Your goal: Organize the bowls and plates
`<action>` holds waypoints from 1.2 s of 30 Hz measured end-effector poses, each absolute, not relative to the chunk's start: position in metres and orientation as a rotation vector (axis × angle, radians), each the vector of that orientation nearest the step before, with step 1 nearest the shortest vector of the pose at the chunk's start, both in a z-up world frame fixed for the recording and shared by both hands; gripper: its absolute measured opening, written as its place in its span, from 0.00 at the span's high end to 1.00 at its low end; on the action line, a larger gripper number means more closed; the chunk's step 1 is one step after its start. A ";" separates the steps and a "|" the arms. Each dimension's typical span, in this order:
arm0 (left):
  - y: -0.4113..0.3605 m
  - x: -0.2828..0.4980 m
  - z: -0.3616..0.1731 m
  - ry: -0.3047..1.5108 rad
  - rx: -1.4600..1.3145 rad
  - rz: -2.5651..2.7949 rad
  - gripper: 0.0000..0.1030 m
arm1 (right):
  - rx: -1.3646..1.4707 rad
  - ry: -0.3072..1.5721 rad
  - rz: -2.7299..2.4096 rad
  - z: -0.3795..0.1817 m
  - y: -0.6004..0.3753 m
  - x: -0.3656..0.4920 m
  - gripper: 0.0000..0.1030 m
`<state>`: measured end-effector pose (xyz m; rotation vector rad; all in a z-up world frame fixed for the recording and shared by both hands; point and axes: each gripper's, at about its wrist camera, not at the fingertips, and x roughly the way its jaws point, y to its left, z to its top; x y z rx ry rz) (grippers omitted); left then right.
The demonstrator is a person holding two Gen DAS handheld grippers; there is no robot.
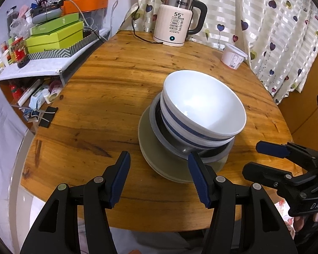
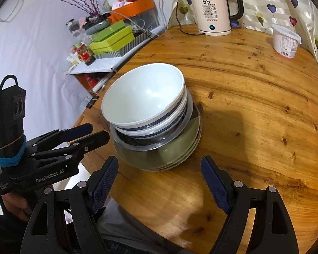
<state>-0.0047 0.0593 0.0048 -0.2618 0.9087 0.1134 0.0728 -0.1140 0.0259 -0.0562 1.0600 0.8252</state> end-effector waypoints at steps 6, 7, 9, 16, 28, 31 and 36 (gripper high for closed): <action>0.057 -0.004 0.004 0.915 -0.241 0.125 0.44 | -0.058 1.062 0.825 0.025 -0.114 0.073 0.21; 0.056 -0.003 0.003 0.917 -0.240 0.127 0.44 | -0.059 1.062 0.825 0.025 -0.114 0.072 0.21; 0.056 -0.002 0.003 0.920 -0.240 0.128 0.44 | -0.061 1.064 0.824 0.024 -0.114 0.072 0.21; 0.058 -0.003 -0.001 0.928 -0.249 0.130 0.44 | -0.069 1.064 0.822 0.022 -0.113 0.071 0.21; 0.057 -0.002 -0.005 0.937 -0.248 0.122 0.44 | -0.093 1.069 0.823 0.021 -0.110 0.072 0.21; 0.056 -0.002 -0.005 0.938 -0.248 0.119 0.44 | -0.094 1.072 0.823 0.020 -0.110 0.071 0.21; 0.056 -0.001 -0.005 0.938 -0.248 0.120 0.44 | -0.095 1.078 0.825 0.019 -0.108 0.072 0.21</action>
